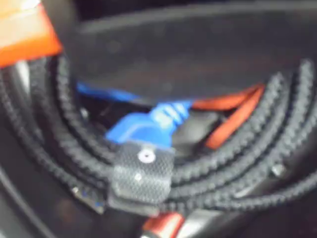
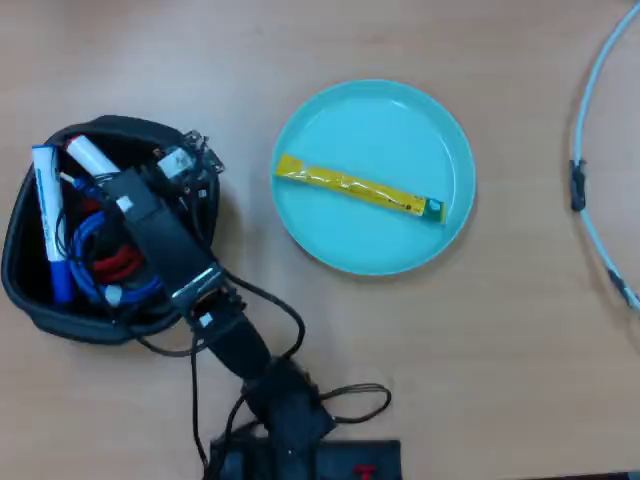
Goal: Pick up the red pen and put it in the green bowl
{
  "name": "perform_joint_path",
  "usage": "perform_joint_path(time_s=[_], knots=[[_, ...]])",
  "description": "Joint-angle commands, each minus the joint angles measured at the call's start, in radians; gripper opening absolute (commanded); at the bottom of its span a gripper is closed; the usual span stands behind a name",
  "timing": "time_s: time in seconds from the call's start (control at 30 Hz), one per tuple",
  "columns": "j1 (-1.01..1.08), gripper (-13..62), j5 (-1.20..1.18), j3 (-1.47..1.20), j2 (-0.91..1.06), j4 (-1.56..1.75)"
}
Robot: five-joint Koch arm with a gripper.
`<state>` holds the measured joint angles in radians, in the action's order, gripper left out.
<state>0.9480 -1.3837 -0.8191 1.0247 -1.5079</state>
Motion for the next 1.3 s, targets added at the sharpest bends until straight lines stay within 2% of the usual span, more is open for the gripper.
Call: perform_joint_path(time_s=[0.0,0.57,1.07,1.27], knots=[[0.023,-6.4,0.006,0.095,0.035,-0.040],[0.087,-6.3,0.179,0.086,0.322,-0.169],[0.345,-6.4,0.782,0.015,0.500,-0.170],[0.449,-6.3,0.871,-0.141,0.509,-0.163]])
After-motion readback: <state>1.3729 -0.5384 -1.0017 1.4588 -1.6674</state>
